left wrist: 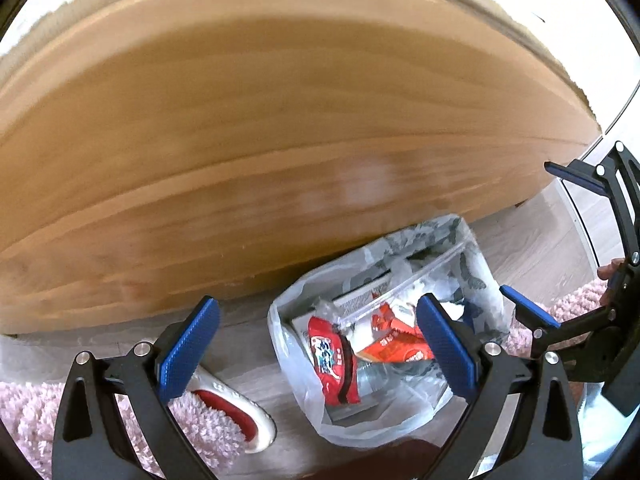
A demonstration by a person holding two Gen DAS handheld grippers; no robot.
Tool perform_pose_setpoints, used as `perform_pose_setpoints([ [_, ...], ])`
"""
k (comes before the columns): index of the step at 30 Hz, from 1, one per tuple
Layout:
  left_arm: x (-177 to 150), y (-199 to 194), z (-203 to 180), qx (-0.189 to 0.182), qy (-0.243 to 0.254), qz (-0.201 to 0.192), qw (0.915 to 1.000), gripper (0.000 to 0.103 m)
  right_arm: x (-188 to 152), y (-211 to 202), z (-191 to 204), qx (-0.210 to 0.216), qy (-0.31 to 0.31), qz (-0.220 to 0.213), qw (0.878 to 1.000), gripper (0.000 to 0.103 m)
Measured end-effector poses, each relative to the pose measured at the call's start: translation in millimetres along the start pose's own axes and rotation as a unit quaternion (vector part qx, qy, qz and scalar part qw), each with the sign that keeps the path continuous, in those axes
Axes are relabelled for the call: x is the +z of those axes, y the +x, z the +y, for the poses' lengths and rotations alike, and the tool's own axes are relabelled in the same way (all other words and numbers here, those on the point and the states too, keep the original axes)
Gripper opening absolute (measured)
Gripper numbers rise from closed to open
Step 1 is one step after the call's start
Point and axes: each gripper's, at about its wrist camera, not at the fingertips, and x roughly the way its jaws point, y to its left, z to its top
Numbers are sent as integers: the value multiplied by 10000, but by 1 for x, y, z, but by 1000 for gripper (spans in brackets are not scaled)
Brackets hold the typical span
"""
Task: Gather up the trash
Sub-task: 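Raise both open tools from the bin back toward the bed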
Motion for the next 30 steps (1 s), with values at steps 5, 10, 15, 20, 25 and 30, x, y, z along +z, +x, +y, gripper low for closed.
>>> perform_pose_setpoints([
  [5, 3, -12, -1, 62, 21, -286, 9996, 95, 2, -10, -14, -71, 429, -141, 9990, 90],
  [10, 4, -19, -4, 116, 78, -424, 9990, 95, 1, -17, -28, -84, 902, -199, 9957, 90],
  [15, 7, -33, -7, 126, 135, -660, 9976, 95, 0, -22, -44, -153, 1374, -228, 9901, 90],
  [20, 10, -45, -6, 71, 93, -813, 9966, 95, -4, -29, -58, -175, 1821, -314, 9826, 90],
  [25, 12, -54, -6, 8, 43, -928, 9957, 95, -5, -37, -66, -262, 2097, -406, 9766, 90],
  [30, 15, -64, -4, -16, 17, -1070, 9943, 95, -7, -44, -73, -328, 2334, -490, 9706, 90],
])
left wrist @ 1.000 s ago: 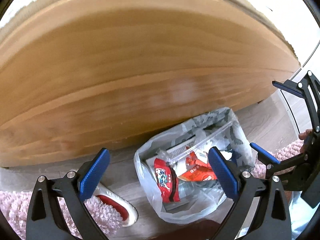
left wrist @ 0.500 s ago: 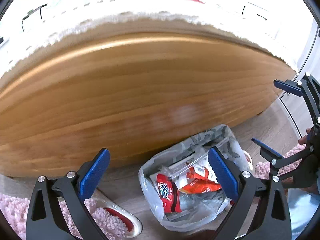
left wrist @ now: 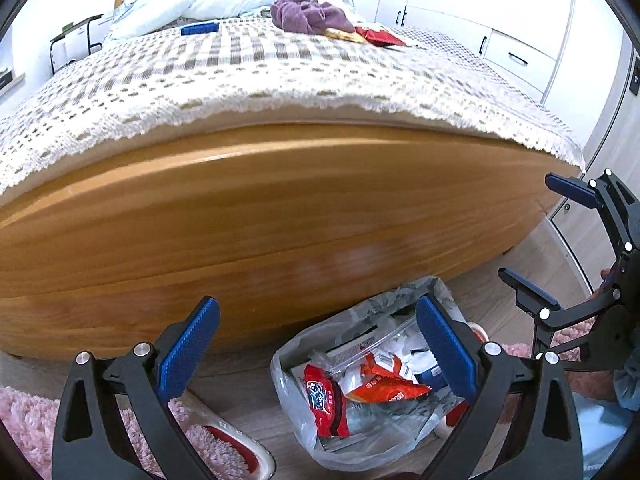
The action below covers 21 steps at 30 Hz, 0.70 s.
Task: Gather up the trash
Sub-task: 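Raise both open tools from the bin back toward the bed, then move both open tools toward the purple towel and blue cap on the bed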
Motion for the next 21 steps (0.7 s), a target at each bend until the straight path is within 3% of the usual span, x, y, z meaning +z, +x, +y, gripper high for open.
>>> perform_pose_setpoints([
  [15, 14, -21, -4, -15, 52, -508, 9987, 95, 5, -16, -25, 48, 1022, -175, 9946, 90],
  [21, 21, -27, -6, -35, 83, -704, 9975, 95, 9, -32, -37, -23, 1511, -543, 9870, 90],
])
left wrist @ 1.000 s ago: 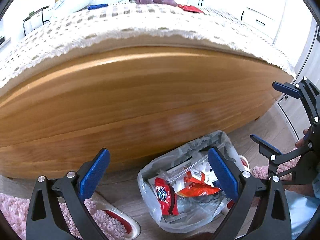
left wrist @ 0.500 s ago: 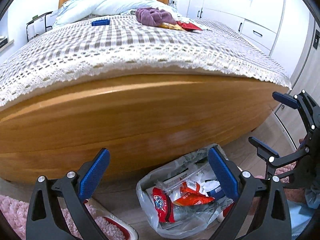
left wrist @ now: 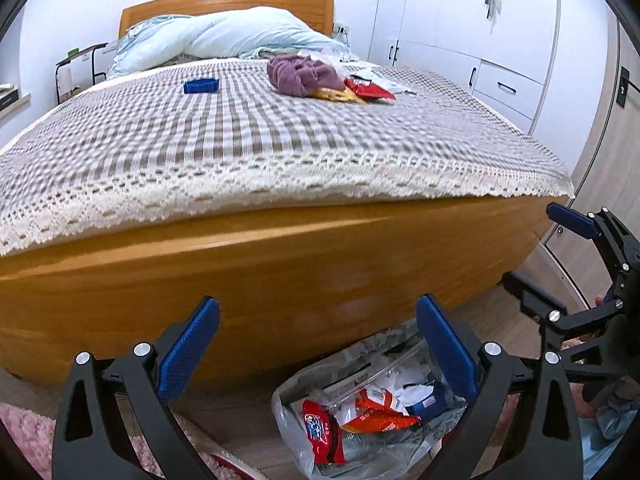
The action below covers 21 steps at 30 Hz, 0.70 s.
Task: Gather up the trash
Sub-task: 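Move both open tools toward the purple towel and blue cap on the bed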
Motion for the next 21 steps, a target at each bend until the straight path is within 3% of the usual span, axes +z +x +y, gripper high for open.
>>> perform_pose_setpoints([
  [12, 31, -18, -11, -75, 212, -582, 9981, 95, 17, -14, -19, -353, 528, -572, 9963, 90],
  [21, 60, -25, -18, -126, 289, -996, 9945, 95, 37, -13, -40, -308, 1106, -981, 9885, 90],
])
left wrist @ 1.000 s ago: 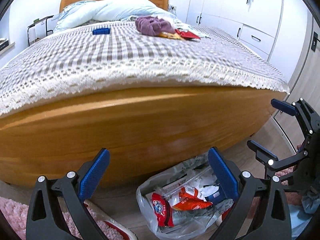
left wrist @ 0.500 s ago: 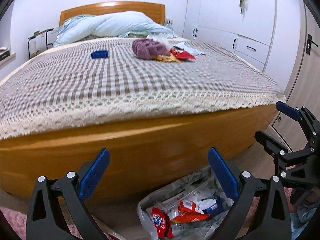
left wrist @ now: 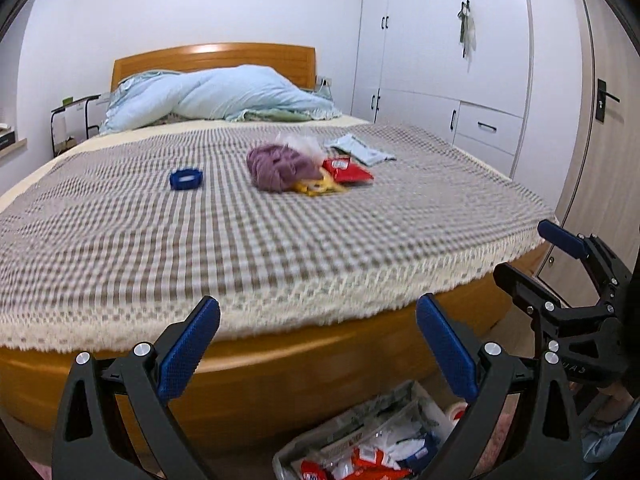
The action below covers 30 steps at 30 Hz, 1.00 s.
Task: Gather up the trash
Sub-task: 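Move both open tools toward the purple towel and blue cap on the bed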
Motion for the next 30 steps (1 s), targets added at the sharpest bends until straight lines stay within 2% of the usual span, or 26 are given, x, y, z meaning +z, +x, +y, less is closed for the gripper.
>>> perform_pose_setpoints([
  [9, 32, 11, 8, 47, -20, -336, 9994, 95, 23, 16, -10, 162, 291, -326, 9989, 90],
  [15, 48, 22, 26, 165, -220, -438, 9987, 95, 37, 31, -7, 177, 299, -488, 9982, 90],
  [30, 74, 37, 90, 573, -726, -697, 9933, 95, 66, 78, 16, 226, 265, -437, 9984, 90],
])
